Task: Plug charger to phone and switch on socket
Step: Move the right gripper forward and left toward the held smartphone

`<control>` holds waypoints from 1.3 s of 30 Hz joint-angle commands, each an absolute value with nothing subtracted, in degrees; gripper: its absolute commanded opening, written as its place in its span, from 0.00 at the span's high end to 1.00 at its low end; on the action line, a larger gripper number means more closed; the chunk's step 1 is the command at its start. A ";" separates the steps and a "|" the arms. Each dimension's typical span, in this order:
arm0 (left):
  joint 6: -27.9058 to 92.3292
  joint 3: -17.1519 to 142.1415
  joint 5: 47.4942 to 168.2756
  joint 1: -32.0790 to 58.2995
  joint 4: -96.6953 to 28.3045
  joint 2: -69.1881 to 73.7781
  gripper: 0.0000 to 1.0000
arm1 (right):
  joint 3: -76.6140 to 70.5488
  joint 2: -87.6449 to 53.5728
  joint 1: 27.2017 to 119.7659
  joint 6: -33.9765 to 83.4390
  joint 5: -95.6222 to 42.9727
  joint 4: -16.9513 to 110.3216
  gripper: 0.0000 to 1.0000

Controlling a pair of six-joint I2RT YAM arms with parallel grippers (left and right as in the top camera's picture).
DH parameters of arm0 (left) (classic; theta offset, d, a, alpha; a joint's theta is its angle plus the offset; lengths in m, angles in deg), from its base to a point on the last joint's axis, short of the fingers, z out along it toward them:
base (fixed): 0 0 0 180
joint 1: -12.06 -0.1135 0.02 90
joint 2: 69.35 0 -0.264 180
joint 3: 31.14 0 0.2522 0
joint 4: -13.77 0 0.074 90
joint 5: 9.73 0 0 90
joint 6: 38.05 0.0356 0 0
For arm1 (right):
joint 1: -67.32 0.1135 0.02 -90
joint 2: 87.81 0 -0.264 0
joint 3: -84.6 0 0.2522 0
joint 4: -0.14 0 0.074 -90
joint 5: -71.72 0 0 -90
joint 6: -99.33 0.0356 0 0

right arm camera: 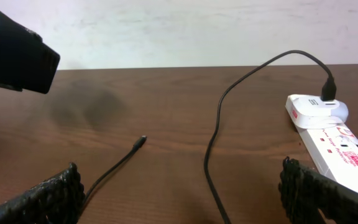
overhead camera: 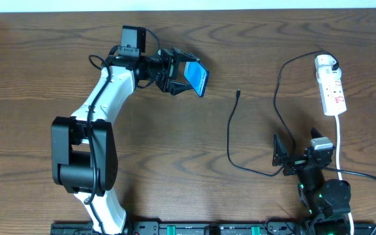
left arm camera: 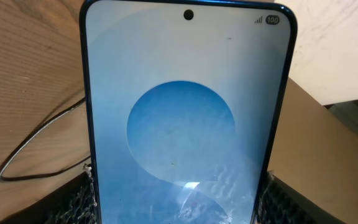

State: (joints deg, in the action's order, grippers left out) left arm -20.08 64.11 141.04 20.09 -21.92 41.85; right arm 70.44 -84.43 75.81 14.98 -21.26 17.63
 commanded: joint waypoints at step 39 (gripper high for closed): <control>-20.15 65.62 143.27 19.85 -20.28 40.69 0.45 | 35.14 -43.63 67.16 16.05 -38.53 30.98 0.01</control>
